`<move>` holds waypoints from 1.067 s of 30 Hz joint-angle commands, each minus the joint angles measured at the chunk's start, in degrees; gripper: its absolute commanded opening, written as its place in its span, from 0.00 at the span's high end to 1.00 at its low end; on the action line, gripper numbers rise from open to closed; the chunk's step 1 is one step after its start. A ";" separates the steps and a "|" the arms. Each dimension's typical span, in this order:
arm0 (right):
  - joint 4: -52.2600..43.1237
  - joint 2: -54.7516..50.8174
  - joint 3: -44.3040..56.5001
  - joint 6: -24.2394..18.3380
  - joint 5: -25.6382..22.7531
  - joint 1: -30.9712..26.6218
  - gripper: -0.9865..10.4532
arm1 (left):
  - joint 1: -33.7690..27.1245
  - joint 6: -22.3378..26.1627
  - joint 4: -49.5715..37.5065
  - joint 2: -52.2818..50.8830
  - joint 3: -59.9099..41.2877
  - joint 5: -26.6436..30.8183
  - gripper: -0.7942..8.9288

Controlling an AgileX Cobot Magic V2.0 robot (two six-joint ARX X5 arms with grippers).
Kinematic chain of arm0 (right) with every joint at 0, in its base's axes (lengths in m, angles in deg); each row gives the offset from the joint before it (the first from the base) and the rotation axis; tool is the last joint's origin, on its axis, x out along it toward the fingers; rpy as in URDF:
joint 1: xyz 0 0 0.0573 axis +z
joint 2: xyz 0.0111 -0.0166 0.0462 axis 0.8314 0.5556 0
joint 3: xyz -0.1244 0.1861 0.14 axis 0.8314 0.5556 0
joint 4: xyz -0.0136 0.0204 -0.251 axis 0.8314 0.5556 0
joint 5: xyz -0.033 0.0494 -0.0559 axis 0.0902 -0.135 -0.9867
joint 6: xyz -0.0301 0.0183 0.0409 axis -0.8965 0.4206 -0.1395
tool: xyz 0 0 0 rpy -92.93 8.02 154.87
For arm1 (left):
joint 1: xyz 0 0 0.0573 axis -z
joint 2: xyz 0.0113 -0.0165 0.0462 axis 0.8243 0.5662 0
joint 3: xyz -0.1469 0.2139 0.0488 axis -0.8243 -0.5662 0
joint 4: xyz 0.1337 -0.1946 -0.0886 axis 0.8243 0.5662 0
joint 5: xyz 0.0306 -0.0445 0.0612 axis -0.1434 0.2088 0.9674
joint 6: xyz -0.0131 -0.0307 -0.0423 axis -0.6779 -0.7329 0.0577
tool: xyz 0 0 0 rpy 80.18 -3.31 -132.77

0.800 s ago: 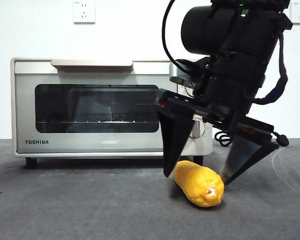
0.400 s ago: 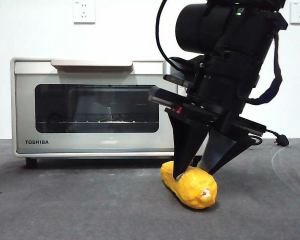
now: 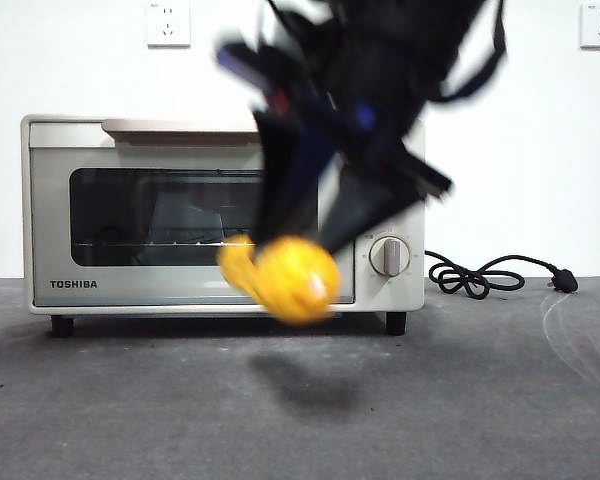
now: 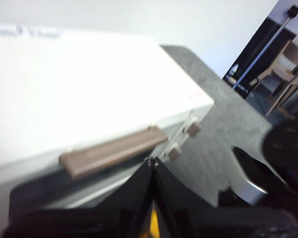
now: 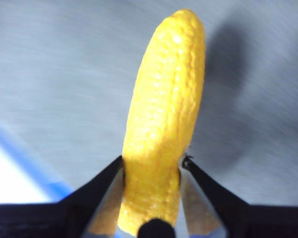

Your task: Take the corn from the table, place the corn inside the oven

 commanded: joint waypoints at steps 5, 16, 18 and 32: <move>4.11 -4.15 -6.38 -1.49 0.15 4.66 0.92 | 1.31 -4.31 -10.21 4.04 0.31 -0.22 0.92; 12.26 -15.08 -12.50 -2.47 -7.28 5.92 0.92 | 5.49 -2.27 -5.44 13.70 8.00 -0.20 0.92; 13.60 -17.51 -12.55 -2.47 -9.53 5.92 0.92 | 6.27 -0.33 -2.01 15.89 10.86 0.02 0.92; 21.49 -28.02 -12.55 -0.90 -19.50 5.88 0.92 | 10.01 10.60 17.88 27.41 25.33 12.66 0.92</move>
